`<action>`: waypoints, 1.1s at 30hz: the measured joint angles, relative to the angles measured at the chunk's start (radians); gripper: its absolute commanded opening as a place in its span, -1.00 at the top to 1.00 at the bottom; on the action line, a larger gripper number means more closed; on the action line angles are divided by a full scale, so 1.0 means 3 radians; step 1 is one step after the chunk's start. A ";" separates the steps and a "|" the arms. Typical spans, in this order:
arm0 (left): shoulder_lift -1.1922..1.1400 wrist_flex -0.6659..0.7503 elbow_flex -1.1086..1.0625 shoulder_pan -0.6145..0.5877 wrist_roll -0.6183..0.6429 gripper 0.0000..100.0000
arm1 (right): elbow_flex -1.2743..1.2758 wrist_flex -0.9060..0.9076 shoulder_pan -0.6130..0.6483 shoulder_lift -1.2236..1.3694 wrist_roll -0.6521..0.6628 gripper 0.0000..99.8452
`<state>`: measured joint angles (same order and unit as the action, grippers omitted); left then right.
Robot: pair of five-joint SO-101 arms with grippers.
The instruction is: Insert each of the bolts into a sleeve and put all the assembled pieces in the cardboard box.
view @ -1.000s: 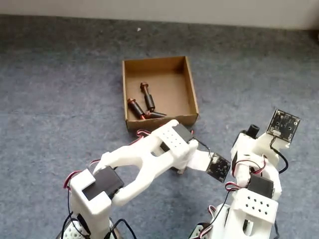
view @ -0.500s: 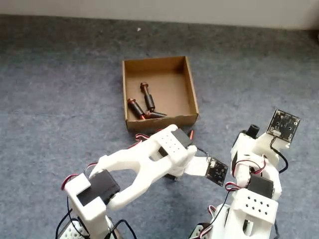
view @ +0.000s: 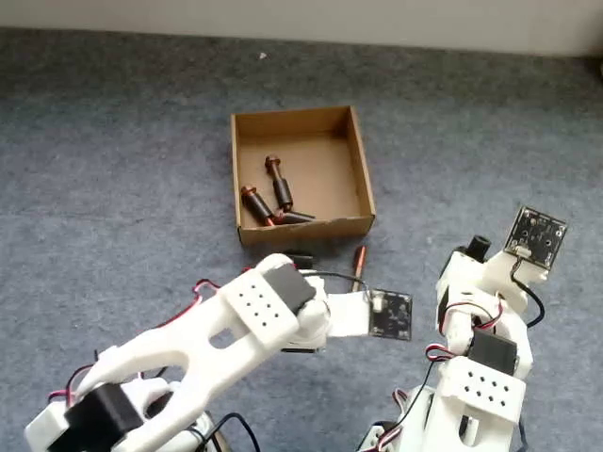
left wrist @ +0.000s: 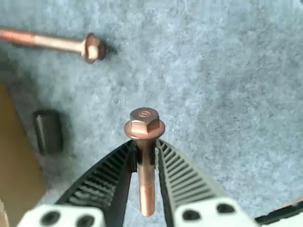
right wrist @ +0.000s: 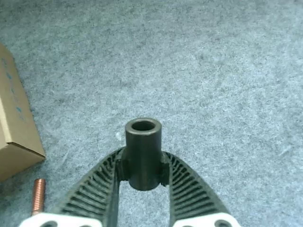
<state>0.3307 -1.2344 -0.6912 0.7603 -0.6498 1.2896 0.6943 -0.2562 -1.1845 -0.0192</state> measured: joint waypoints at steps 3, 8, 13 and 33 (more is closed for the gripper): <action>0.0240 -0.0005 -0.0097 -0.0194 0.0205 0.99 | 0.0000 0.0000 0.0000 0.0000 0.0000 0.99; 0.0680 0.0143 -0.0327 -0.0547 0.0629 0.99 | 0.0000 0.0000 0.0118 0.0000 0.0000 0.99; 0.1238 0.0404 -0.0588 -0.0680 0.1217 0.99 | 0.0000 0.0000 0.0409 0.0000 0.0000 0.99; 0.3749 0.1422 -0.1626 -0.1018 0.2373 0.99 | 0.0000 0.0353 0.1417 -0.1161 -0.0378 0.99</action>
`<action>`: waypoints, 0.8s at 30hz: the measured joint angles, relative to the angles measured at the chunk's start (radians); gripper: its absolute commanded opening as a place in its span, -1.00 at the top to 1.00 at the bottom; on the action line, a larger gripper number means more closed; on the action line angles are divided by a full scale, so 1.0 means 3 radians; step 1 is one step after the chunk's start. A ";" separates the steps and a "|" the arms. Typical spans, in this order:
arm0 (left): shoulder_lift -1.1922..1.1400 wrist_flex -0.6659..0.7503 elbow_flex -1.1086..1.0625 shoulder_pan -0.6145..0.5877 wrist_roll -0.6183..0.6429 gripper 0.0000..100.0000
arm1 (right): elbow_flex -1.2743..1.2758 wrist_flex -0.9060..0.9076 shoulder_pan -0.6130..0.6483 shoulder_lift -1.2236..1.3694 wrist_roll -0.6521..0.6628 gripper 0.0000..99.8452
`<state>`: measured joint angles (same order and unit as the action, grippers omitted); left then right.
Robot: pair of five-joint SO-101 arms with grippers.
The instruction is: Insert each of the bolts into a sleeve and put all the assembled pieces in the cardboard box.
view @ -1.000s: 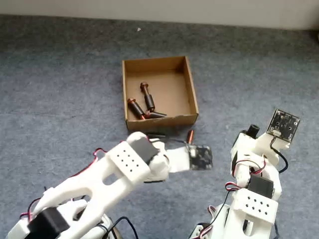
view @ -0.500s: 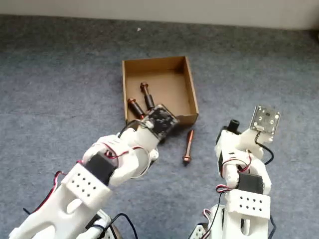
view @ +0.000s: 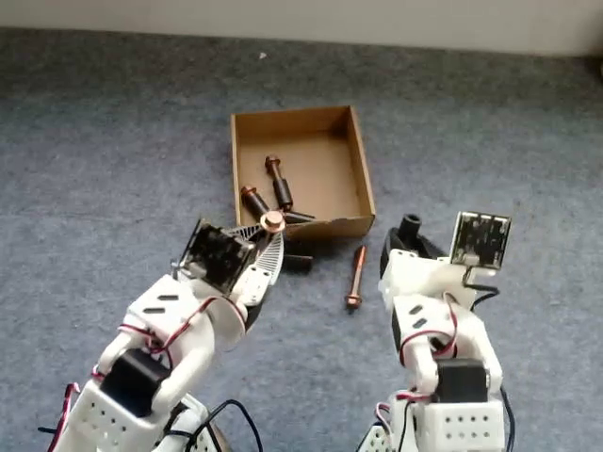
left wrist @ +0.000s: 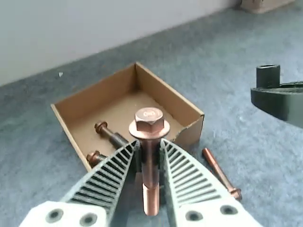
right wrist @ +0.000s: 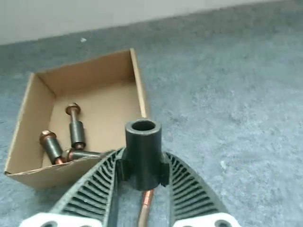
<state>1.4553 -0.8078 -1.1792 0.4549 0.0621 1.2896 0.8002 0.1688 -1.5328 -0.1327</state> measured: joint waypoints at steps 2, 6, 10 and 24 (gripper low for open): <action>0.0205 0.0061 -0.0020 0.0005 0.0005 0.99 | 0.0000 0.0005 0.0143 -0.0164 0.0056 0.99; 0.0588 0.0205 -0.0020 0.0005 0.0184 0.99 | 0.0000 0.0005 0.0496 -0.0363 0.0199 0.99; 0.0880 0.0297 -0.0020 0.0005 0.0368 0.99 | 0.0000 0.0005 0.0885 -0.0465 0.0373 0.99; 0.1156 0.0685 -0.0020 0.0000 0.1013 0.99 | 0.0373 -0.0230 0.1897 -0.0491 0.1156 0.99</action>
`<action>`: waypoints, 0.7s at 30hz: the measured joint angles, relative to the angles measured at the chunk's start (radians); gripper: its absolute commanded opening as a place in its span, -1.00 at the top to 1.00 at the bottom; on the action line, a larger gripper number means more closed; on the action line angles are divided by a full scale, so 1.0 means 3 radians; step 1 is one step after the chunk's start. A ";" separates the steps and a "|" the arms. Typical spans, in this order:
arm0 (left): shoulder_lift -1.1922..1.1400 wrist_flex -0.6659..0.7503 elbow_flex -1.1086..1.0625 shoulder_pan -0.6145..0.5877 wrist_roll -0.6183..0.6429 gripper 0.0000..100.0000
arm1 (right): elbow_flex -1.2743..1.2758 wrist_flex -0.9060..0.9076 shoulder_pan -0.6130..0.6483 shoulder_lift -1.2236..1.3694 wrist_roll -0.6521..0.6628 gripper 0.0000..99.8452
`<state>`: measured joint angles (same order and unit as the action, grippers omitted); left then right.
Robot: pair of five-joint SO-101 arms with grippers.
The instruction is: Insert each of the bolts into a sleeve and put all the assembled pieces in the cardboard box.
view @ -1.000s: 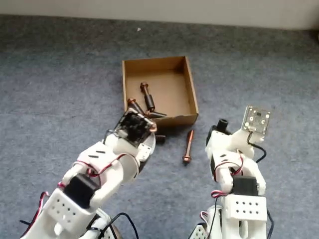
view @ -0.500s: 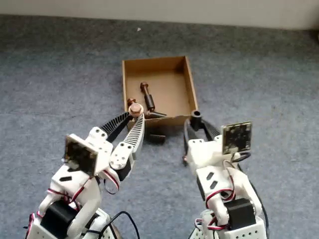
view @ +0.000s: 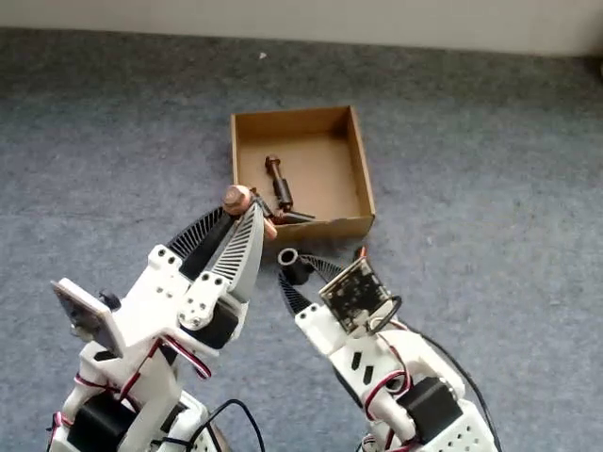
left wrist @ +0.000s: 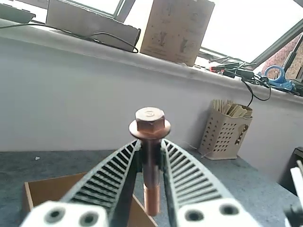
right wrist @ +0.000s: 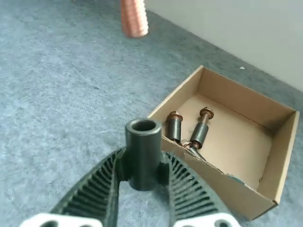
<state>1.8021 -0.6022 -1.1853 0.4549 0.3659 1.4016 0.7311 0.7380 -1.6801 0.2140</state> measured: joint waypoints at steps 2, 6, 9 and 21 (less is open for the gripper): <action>0.0000 0.0000 0.0000 0.0000 0.0056 0.99 | 0.0087 -0.0164 0.0010 0.0000 0.0077 0.99; 0.0000 0.0000 0.0005 0.0000 0.0082 0.99 | 0.0133 -0.0399 0.0020 0.0000 0.0179 0.99; 0.0005 -0.0041 0.0005 0.0000 0.0087 0.99 | 0.0133 -0.0522 0.0020 0.0000 0.0271 0.99; 0.0005 -0.0194 -0.0061 0.0005 0.0087 0.99 | 0.0133 -0.0660 0.0031 0.0000 0.0373 0.99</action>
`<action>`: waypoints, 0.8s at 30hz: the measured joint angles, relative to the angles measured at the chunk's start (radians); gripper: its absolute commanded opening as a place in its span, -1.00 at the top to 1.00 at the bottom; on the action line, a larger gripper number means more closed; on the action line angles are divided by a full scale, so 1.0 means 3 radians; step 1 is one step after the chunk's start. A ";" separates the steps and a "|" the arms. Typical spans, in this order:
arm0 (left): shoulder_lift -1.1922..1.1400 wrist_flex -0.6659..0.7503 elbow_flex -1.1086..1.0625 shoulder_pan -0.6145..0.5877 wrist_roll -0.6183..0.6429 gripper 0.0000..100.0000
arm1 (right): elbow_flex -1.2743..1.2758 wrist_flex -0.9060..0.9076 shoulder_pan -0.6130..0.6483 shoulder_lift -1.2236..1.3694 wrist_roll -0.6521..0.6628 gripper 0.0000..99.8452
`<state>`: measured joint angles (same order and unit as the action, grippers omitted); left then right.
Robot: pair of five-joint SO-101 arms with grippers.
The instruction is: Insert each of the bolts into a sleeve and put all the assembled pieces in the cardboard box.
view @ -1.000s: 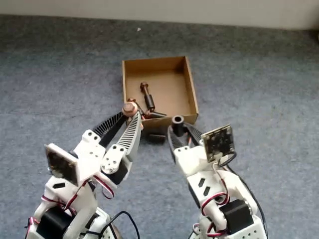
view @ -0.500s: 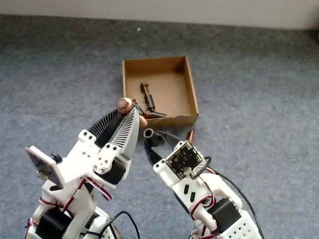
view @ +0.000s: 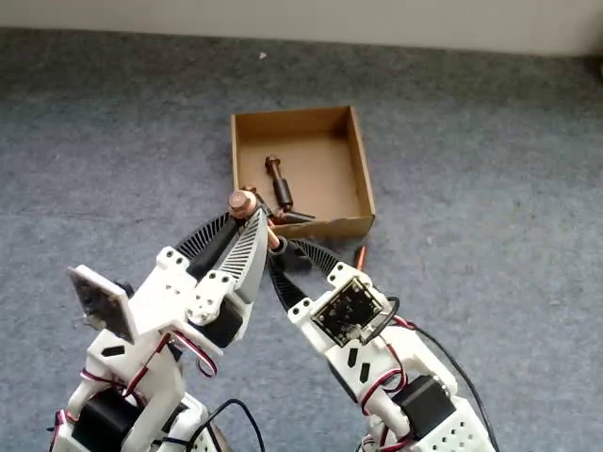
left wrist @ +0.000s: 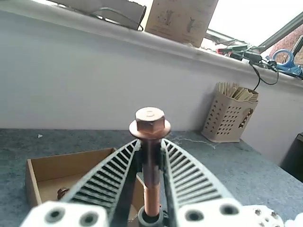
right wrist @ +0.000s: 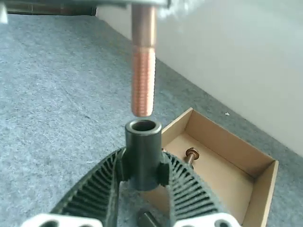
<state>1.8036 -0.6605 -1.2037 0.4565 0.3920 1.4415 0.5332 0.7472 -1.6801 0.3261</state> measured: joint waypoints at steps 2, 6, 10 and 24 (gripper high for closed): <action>-0.0005 0.0000 -0.0061 0.0000 0.0000 0.99 | 0.0000 0.0000 0.0000 0.0000 0.0000 0.99; 0.0000 0.0000 -0.0184 0.0010 0.0000 0.99 | 0.0000 0.0000 0.0051 0.0000 0.0005 0.99; 0.0000 0.0000 -0.0199 0.0015 0.0000 0.99 | 0.0000 0.0000 0.0056 0.0000 0.0005 0.99; 0.0036 -0.0005 -0.0414 0.0123 0.0000 0.76 | 0.0010 0.0005 0.0061 0.0005 0.0005 0.99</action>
<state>1.8144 -0.6621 -1.3280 0.4933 0.3920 1.4446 0.5347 0.7656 -1.6786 0.3276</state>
